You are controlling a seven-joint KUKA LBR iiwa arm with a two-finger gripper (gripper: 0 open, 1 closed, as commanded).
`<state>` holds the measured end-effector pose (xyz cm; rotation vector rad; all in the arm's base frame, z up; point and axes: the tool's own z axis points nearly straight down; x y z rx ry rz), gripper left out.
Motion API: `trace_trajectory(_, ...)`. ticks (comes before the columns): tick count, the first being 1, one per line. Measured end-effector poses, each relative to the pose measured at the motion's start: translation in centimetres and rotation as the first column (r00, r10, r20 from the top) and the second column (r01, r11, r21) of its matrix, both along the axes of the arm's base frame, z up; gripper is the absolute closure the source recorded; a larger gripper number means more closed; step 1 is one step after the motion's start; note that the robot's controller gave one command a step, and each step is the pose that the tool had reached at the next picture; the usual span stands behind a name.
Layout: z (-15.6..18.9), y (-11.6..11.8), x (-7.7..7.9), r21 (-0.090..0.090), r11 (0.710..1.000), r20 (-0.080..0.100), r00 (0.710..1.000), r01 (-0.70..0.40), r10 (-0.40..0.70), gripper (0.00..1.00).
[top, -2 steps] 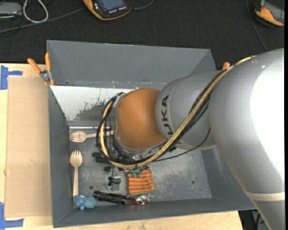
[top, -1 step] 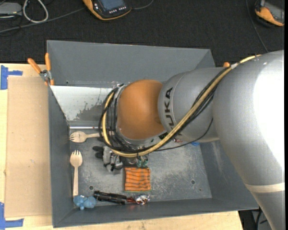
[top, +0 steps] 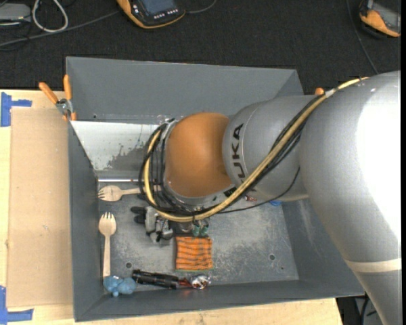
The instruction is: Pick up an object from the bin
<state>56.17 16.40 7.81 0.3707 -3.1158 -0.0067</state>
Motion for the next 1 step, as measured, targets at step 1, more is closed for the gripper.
trace_trajectory(1,4.73,-0.17,0.02,-0.002,1.0,-0.007,1.0,0.004,-0.004,1.0)
